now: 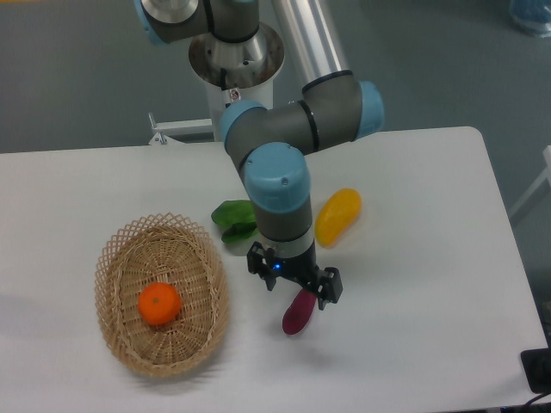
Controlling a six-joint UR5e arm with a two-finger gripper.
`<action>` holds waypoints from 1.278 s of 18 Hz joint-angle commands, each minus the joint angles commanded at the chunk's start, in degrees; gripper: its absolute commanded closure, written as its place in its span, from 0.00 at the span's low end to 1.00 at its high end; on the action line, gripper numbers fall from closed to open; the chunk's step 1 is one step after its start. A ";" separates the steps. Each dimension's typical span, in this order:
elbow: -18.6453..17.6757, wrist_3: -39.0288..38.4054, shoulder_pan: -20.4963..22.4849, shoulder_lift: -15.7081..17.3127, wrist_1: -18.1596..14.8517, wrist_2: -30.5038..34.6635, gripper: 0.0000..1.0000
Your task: Place the orange in the basket
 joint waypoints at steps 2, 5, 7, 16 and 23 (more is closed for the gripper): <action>0.00 0.17 0.17 0.00 -0.09 0.00 0.00; -0.61 3.32 1.75 0.00 -0.09 0.00 0.00; -1.05 7.01 3.69 0.26 -0.44 0.09 0.00; -5.18 17.82 10.71 2.20 -0.53 -4.13 0.00; -5.01 24.60 12.92 2.64 -1.06 -3.52 0.00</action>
